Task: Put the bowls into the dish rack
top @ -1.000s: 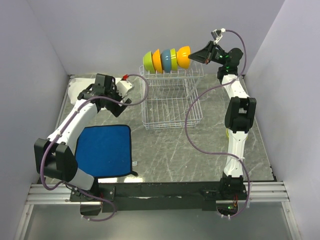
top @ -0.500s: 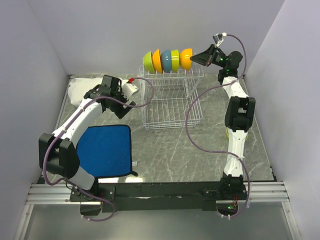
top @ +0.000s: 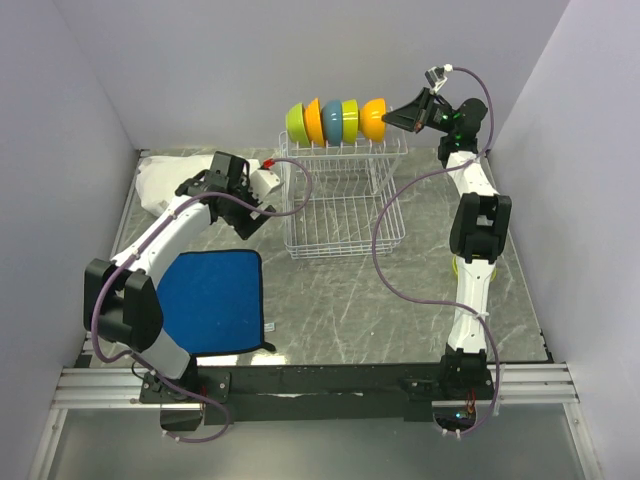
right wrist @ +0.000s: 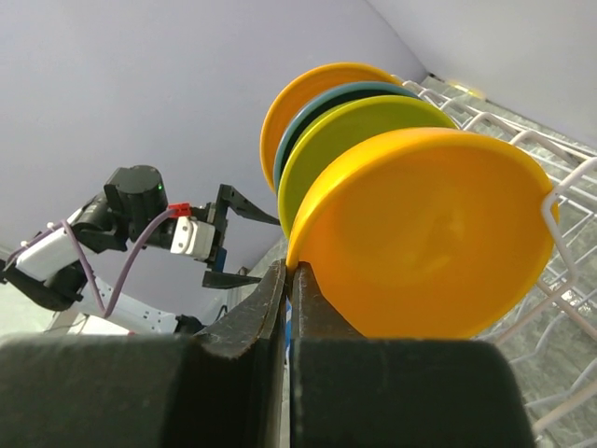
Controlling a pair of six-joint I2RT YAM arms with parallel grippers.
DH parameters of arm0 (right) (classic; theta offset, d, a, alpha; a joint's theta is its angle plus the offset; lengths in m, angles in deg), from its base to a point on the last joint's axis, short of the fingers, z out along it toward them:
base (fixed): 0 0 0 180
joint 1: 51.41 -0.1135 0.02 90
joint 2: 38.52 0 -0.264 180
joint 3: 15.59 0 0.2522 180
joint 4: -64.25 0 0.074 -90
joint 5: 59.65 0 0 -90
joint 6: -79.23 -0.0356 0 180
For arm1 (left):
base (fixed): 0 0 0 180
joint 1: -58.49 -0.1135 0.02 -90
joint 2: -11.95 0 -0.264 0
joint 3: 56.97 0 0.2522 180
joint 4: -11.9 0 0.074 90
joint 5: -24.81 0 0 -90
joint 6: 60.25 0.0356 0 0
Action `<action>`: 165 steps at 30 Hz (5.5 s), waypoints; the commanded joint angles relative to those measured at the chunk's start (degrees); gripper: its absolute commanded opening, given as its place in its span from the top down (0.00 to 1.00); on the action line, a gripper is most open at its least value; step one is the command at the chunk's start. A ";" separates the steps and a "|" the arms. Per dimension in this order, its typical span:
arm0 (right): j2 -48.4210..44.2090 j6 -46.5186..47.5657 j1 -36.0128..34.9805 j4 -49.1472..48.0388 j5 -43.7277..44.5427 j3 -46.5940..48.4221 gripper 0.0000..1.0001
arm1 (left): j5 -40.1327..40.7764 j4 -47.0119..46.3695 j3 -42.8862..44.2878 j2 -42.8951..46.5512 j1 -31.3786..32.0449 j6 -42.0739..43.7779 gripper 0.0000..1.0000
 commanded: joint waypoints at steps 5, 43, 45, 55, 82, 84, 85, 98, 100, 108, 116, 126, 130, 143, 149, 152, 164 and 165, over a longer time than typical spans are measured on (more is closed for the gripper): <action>0.83 -0.44 -0.61 -0.70 -3.45 0.66 0.67 | 0.66 -2.40 1.80 -0.14 0.82 -0.40 0.01; -42.55 97.27 7.83 80.93 46.97 -27.24 0.00 | 0.66 -24.45 -10.94 11.90 -1.73 -13.84 0.03; -46.97 101.67 7.92 83.82 49.81 -32.37 0.00 | 0.75 -25.68 -12.43 14.27 -1.73 -14.63 0.03; -77.91 128.38 7.65 96.73 63.26 -68.58 0.10 | -0.21 -31.49 -20.26 23.77 -1.82 -17.53 0.03; -58.33 124.54 7.39 90.97 70.03 -68.34 0.53 | -4.61 -32.02 -18.86 19.38 -6.21 -20.79 0.03; -57.80 124.63 7.39 90.53 69.94 -68.17 0.58 | -4.61 -31.75 -18.42 18.85 -6.13 -20.70 0.03; -57.71 124.63 7.39 90.26 69.59 -67.99 0.61 | -4.61 -31.67 -17.98 18.67 -6.21 -20.70 0.03; -64.47 118.40 6.86 99.39 63.27 -53.45 1.00 | -6.37 -32.98 -19.82 21.30 -6.22 -20.61 0.03; -64.66 114.45 6.95 101.15 59.67 -48.59 1.00 | -6.81 -33.16 -20.26 22.35 -6.13 -20.87 0.03; -58.25 99.69 7.13 98.18 39.55 -29.24 1.00 | -10.41 -31.32 -21.93 23.77 -6.13 -21.58 0.03; -40.88 88.18 8.27 90.01 15.50 -10.11 1.00 | -15.77 -26.31 -17.62 19.55 -6.22 -18.69 0.03; -21.78 19.37 10.20 25.25 -3.26 -6.92 1.00 | -17.00 -19.20 -17.89 20.60 -6.57 -0.32 0.03; -18.17 14.08 10.21 16.45 -3.62 -4.10 1.00 | -19.02 -12.25 -14.90 18.15 -6.57 3.19 0.03; -10.08 3.35 7.83 5.89 -2.57 1.98 1.00 | -14.02 -7.84 -8.14 9.10 -6.57 4.35 0.03; -8.15 -0.43 6.78 1.50 -2.48 2.32 1.00 | -12.17 -6.97 -5.67 6.46 -6.57 5.84 0.03; -7.35 -2.19 6.78 -0.96 -2.31 2.50 1.00 | -11.73 -5.91 -5.32 6.10 -6.57 6.11 0.03; -4.80 -7.98 5.63 -7.90 -2.13 1.44 1.00 | -10.06 -3.02 -2.68 2.50 -5.16 7.25 0.03; -4.63 -8.60 5.55 -9.65 -2.13 1.44 1.00 | -9.97 -2.84 -2.16 2.24 -4.99 7.25 0.03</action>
